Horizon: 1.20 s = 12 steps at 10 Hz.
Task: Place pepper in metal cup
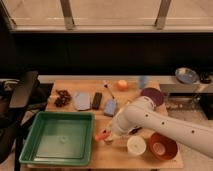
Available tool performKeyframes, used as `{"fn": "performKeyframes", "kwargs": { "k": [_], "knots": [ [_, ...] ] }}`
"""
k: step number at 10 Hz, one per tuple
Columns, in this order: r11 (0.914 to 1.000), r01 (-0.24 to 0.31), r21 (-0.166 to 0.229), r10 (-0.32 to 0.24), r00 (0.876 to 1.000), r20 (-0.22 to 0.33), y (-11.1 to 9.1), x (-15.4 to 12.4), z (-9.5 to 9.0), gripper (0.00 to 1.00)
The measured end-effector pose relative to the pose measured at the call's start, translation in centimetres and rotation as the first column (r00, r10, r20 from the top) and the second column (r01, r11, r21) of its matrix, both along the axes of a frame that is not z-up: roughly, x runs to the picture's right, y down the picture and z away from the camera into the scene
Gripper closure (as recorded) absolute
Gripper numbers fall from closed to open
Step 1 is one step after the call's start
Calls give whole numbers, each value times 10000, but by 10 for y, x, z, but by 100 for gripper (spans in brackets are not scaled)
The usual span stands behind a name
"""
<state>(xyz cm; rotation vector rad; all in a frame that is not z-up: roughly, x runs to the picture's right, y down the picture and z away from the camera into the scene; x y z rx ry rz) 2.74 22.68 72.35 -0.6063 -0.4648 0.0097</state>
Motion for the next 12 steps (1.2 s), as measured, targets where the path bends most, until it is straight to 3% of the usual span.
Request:
{"fn": "performKeyframes", "kwargs": {
  "k": [8, 10, 12],
  "knots": [
    [9996, 63, 287, -59, 9999, -162, -11, 4, -1, 34],
    [9975, 297, 646, -267, 9985, -476, -31, 11, -6, 34],
    [9919, 430, 1196, -339, 9965, -768, -65, 17, -15, 34]
  ]
}}
